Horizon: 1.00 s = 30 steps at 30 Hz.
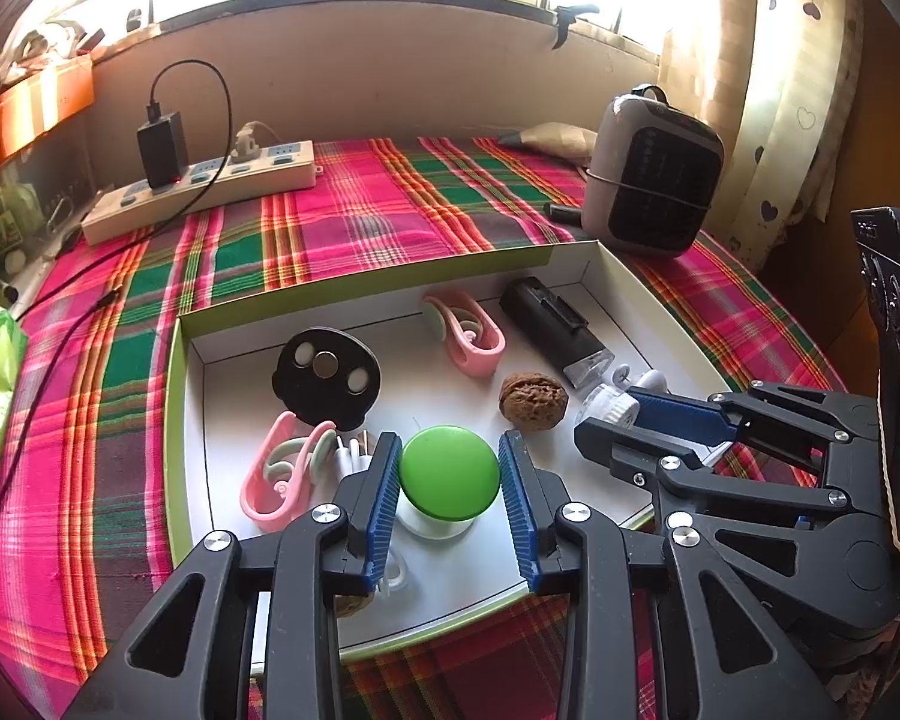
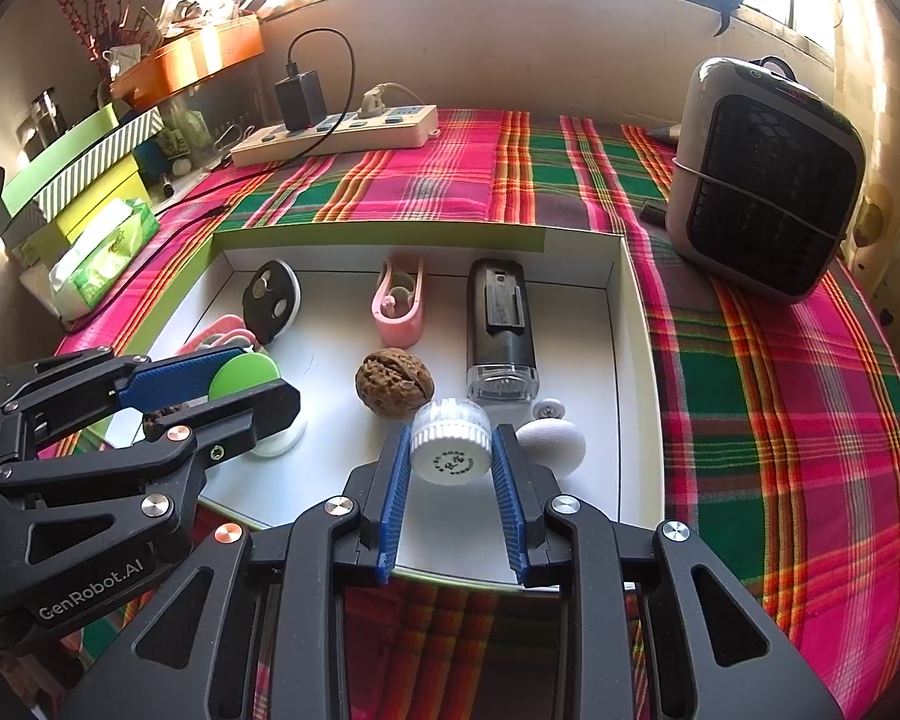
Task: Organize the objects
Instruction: 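Lower both objects into the box and open both grippers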
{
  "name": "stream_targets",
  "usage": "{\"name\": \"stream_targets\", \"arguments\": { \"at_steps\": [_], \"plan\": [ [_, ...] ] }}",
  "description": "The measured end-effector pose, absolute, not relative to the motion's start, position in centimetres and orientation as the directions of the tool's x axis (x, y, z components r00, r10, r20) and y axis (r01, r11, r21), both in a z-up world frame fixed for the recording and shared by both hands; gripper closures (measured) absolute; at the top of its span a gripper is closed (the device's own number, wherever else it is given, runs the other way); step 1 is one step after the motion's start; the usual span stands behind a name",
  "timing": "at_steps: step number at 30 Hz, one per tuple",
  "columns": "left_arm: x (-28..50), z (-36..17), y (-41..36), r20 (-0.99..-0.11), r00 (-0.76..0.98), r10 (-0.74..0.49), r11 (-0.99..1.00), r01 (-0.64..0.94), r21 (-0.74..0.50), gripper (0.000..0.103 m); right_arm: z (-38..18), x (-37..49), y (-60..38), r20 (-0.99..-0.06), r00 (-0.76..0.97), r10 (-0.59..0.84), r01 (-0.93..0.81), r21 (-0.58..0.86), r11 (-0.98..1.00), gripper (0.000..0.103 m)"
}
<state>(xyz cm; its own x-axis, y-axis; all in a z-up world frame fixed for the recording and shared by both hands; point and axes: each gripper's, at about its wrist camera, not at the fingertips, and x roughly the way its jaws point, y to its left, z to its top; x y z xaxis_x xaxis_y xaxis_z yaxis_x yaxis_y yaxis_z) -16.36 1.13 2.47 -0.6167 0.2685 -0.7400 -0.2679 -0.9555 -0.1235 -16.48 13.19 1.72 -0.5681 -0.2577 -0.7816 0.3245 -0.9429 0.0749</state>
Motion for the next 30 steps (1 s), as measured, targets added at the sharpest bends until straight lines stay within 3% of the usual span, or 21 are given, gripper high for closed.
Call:
{"name": "stream_targets", "arguments": {
  "at_steps": [9,13,30],
  "plan": [
    [-16.2,2.6,1.1,-0.743,-0.620,0.252,-0.960,-0.256,-0.111,0.071,1.8,-16.5,13.2,-0.780,-0.572,-0.254,0.322,0.071,-0.944,0.074],
    [-15.9,2.8,0.8,-0.741,-0.625,0.247,-0.962,-0.248,-0.111,0.071,1.9,-16.3,13.3,-0.779,-0.572,-0.256,0.321,0.075,-0.944,0.064],
    [-12.4,4.1,0.0,-0.714,-0.670,0.201,-0.976,-0.195,-0.092,0.070,3.6,-13.2,13.4,-0.746,-0.610,-0.266,0.315,0.080,-0.946,0.063]
  ]
}}
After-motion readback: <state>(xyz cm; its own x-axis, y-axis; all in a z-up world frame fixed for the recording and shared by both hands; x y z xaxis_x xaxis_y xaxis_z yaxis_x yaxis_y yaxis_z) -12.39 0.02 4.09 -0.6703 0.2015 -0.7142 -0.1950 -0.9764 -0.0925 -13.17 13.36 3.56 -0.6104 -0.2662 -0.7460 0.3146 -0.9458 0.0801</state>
